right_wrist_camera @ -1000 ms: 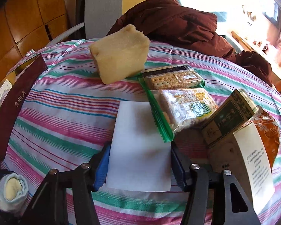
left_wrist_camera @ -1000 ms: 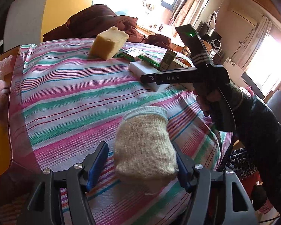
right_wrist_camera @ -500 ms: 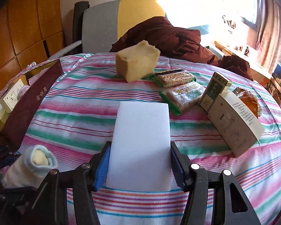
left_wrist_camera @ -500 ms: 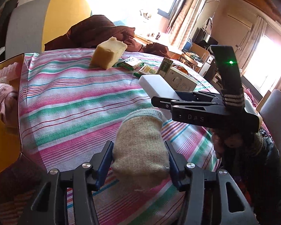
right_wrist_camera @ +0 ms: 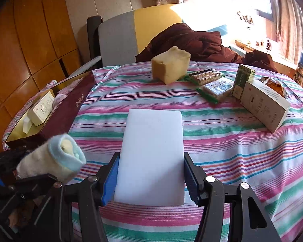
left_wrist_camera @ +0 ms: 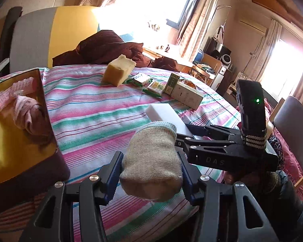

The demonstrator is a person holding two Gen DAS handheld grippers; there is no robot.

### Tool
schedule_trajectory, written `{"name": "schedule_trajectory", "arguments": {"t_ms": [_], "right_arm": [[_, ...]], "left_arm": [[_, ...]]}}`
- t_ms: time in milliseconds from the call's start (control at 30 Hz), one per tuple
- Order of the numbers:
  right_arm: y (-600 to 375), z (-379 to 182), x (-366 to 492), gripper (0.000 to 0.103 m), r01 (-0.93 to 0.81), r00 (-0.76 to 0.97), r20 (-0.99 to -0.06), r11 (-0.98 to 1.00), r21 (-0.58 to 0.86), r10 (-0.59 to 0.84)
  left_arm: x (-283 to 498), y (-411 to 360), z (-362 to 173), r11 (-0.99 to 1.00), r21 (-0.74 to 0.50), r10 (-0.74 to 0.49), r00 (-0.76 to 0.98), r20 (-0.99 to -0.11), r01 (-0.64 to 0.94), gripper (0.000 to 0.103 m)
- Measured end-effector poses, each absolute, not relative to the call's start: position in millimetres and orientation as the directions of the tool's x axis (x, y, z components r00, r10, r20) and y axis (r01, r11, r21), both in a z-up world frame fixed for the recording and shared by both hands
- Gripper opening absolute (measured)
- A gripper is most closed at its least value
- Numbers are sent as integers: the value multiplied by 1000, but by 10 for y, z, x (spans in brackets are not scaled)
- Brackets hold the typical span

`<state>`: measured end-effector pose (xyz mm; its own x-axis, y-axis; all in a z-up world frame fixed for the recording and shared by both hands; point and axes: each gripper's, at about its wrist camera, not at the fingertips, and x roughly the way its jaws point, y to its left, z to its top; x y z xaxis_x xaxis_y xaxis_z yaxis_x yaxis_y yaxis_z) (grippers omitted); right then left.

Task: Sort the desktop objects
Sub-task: 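Carry the sock and white sponge over the gold tray and open both tools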

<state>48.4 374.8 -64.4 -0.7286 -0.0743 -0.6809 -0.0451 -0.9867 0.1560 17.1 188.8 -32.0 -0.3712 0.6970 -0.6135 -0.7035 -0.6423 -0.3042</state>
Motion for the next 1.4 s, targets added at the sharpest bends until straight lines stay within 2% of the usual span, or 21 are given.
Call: {"name": "schedule_trajectory", "arguments": {"t_ms": [333, 833, 1100, 1267, 1400], "right_arm": [[3349, -480, 461, 59, 71, -754, -633, -980, 185, -174], [2086, 37, -140, 59, 375, -753, -536, -918, 126, -382], [1674, -224, -562, 60, 402, -679, -620, -906, 134, -393], [1556, -368, -608, 62, 427, -632, -658, -893, 145, -409], [1566, -400, -572, 63, 422, -631, -663, -895, 144, -404]], "left_arm": [[90, 1276, -92, -717, -308, 664, -479, -575, -625, 54], [-343, 5, 30, -903, -211, 425, -708, -564, -374, 54], [-507, -318, -135, -941, -139, 328, -729, -600, -309, 54], [-524, -320, -244, -933, -139, 342, -702, -625, -330, 54], [-475, -340, -273, -926, -171, 368, -693, -620, -338, 60]]}}
